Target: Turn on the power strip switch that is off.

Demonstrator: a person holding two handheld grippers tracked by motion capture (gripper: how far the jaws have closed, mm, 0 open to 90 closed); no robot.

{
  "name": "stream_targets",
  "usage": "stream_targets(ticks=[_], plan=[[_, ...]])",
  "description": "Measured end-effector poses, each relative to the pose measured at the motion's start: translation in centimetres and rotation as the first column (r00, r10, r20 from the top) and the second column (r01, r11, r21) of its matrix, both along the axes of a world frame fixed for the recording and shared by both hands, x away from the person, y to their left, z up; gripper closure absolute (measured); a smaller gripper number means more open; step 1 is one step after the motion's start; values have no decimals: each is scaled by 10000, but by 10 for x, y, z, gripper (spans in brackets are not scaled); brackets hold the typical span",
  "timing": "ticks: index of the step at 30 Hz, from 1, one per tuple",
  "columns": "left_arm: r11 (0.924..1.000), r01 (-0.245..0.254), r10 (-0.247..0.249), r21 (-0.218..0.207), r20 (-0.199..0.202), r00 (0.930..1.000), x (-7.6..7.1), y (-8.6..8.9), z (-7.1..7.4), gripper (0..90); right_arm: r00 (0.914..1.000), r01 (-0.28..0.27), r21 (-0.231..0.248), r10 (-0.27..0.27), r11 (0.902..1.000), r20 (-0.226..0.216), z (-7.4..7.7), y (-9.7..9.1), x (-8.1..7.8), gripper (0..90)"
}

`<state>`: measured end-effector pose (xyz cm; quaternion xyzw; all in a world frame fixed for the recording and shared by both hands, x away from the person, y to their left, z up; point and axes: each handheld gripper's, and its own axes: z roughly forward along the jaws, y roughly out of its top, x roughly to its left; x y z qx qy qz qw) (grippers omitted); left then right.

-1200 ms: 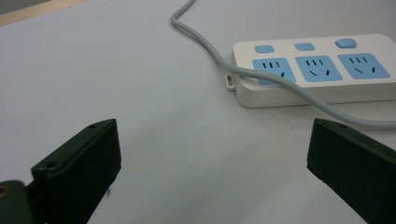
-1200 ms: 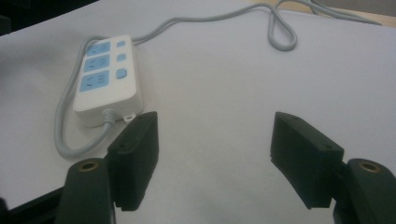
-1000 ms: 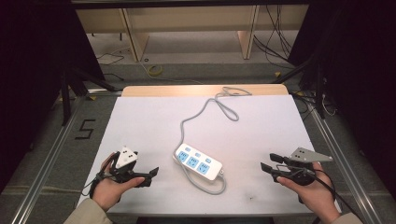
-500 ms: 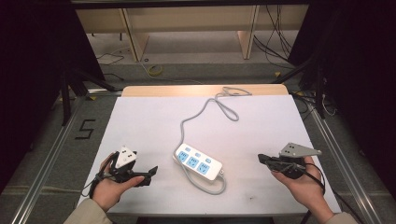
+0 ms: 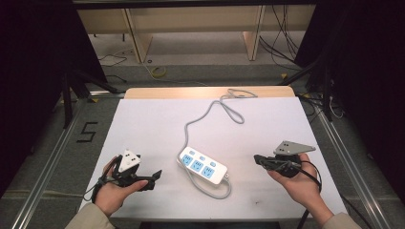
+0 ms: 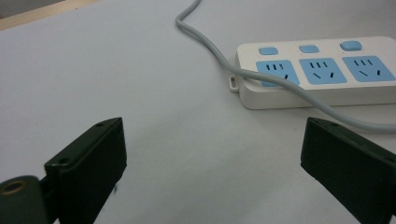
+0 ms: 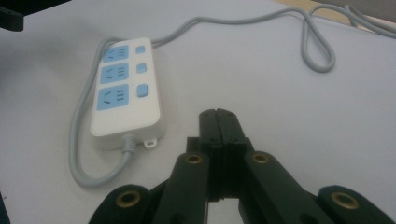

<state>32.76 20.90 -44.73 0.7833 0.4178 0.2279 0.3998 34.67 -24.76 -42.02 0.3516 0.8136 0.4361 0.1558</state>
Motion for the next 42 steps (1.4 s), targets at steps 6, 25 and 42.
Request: stream_targets(ticks=[6, 25, 42], plan=[[10000, -1, 1, -22, -24, 10000, 0, 0, 0, 67, 9998, -202, -58, 202, 9998, -63, 2, 10, 5, 900], [10000, -2, 2, -25, -57, 10000, 0, 0, -1, 68, 9982, -533, -311, 524, 9981, -277, 7, 30, 13, 900], [10000, -20, 20, 18, -25, 10000, 0, 1, 0, 69, 9968, -665, -501, 641, 9965, -471, 13, 41, 19, 900]])
